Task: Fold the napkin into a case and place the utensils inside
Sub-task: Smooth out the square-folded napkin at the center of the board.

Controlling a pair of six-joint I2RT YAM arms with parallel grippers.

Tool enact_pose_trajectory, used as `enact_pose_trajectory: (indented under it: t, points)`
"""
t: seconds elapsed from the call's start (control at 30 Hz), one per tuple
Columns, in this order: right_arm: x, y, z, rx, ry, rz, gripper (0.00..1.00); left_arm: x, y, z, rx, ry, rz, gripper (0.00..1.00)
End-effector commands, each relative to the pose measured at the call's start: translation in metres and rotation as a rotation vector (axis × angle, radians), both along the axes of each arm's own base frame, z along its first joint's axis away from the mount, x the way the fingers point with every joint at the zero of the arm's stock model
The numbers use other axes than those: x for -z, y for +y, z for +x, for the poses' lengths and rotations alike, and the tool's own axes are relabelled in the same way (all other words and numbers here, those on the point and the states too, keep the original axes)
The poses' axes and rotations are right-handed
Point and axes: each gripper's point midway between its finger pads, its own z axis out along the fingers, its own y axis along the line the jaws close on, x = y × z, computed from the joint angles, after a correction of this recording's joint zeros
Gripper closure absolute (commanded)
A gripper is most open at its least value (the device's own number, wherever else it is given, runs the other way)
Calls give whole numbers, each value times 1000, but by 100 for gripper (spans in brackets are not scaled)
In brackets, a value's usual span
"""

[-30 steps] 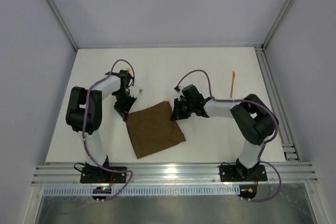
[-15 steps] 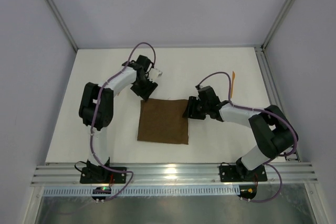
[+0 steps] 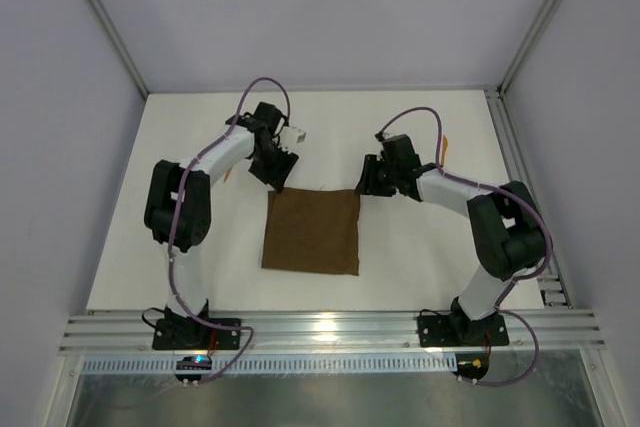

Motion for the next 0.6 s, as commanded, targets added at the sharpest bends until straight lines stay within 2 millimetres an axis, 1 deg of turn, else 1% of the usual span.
enact_pose_trajectory:
  t: [0.0, 0.1, 0.23, 0.3, 0.33, 0.47, 0.53, 0.57]
  points:
    - [1, 9, 17, -61, -28, 2, 57, 1, -17, 15, -9, 13, -68, 47]
    - [10, 15, 18, -81, -3, 12, 57, 15, -16, 20, -15, 23, -47, 48]
    - [10, 19, 19, -92, -3, 28, 59, 23, -15, 30, -12, 7, -25, 49]
    - [12, 18, 18, -98, -2, 28, 61, 28, -16, 30, -5, 18, -25, 49]
    - [12, 18, 17, -99, -2, 29, 61, 33, -17, 29, 0, 33, -31, 51]
    - [12, 19, 16, -100, -8, 34, 66, 38, -20, 21, 2, 68, -47, 63]
    - [13, 19, 16, -101, -3, 34, 69, 37, -21, 22, 2, 54, -56, 66]
    - [15, 19, 16, -101, 0, 33, 71, 32, -21, 23, 2, 42, -61, 66]
